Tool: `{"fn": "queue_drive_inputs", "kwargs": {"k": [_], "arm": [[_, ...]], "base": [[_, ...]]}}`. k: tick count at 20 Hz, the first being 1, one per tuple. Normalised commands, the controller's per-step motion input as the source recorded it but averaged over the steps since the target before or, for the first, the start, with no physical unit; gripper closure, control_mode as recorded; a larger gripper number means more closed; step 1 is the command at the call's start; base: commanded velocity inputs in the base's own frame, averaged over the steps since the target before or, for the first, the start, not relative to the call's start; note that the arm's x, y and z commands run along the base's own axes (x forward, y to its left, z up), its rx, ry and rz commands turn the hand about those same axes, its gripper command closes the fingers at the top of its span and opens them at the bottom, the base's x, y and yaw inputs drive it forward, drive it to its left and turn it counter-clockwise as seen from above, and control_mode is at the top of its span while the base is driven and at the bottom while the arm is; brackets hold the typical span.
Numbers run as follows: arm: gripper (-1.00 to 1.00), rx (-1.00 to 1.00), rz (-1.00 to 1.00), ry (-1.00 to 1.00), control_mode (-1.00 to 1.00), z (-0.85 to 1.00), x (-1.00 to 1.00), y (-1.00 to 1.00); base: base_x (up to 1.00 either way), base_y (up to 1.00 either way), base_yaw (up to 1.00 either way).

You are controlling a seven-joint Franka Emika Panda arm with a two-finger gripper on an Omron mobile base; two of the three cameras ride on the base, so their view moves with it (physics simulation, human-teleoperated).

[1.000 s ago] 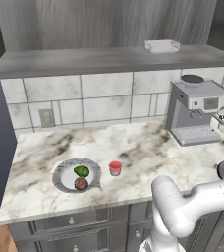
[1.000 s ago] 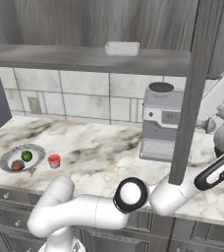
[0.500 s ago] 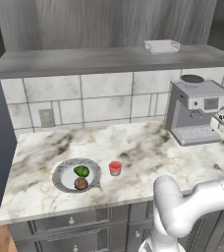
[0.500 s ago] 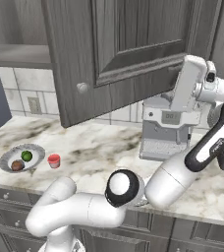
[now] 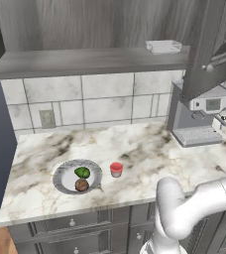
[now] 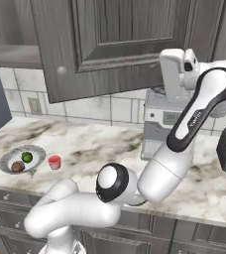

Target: Pick the avocado and bread from the counter and place them on the plate. Then pick the jam from the cabinet and place it next to the plate. Lastly close the cabinet door.

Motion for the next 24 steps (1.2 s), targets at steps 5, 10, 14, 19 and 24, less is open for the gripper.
{"fn": "queue_drive_inputs", "kwargs": {"k": [5,10,14,19,24], "arm": [[-1.0,-0.23,-0.63,0.0,-1.0,0.11,0.14,0.77],[-1.0,-0.27,-0.65,0.0,-1.0,-0.07,0.68,0.83],[-1.0,-0.26,-0.69,0.0,-1.0,-0.45,1.0,0.83],[-1.0,-0.23,-0.66,0.0,-1.0,-0.69,1.0,0.79],[-1.0,-0.21,-0.66,0.0,-1.0,-0.62,1.0,0.72]], "base": [[0.0,0.0,0.0],[0.0,0.0,0.0],[0.0,0.0,0.0],[0.0,0.0,0.0],[0.0,0.0,0.0]]}}
